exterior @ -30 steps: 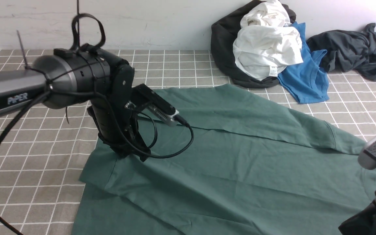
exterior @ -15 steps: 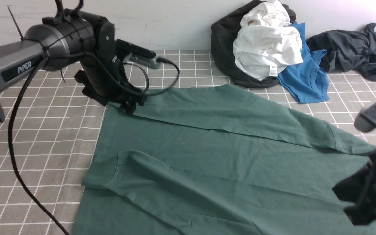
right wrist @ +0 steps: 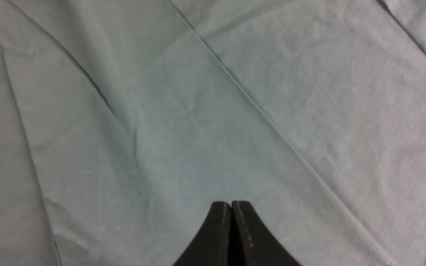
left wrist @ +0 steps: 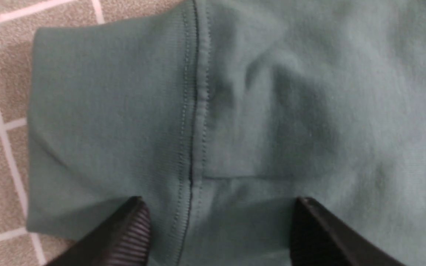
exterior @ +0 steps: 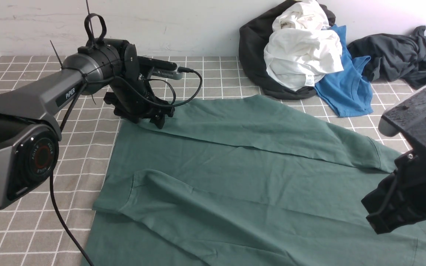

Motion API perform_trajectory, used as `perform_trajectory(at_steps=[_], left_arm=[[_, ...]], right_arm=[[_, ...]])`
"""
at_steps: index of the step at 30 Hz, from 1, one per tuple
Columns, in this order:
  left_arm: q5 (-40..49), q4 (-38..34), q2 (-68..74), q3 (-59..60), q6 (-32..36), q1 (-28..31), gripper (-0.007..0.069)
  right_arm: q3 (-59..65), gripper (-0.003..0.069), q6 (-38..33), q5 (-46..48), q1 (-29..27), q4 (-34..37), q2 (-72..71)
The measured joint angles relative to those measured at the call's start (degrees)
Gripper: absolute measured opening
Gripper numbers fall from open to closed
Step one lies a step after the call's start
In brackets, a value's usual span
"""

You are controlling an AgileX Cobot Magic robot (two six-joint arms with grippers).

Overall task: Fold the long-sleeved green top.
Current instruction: Use the left arm to clamp the cuff farthest from it

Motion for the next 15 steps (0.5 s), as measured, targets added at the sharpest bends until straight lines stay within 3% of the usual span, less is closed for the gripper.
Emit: perform_trajectory(at_steps=[4,11,15], left_arm=[[0.0,0.3,0.1,0.0,-0.3,0.2,0.0346],[0.3,0.6,0.1,-0.1,-0.3,1.0,0.0084],[1.4,0.1,-0.6,-0.1,-0.1,1.0,0.0012]], right_arm=[[0.0,-0.0014,0.1,-0.1,0.0,0.0,0.2],[0.0,-0.0014,0.1,-0.1,0.0,0.0,0.2],[0.0,-0.0014,0.1,-0.1,0.0,0.0,0.2]])
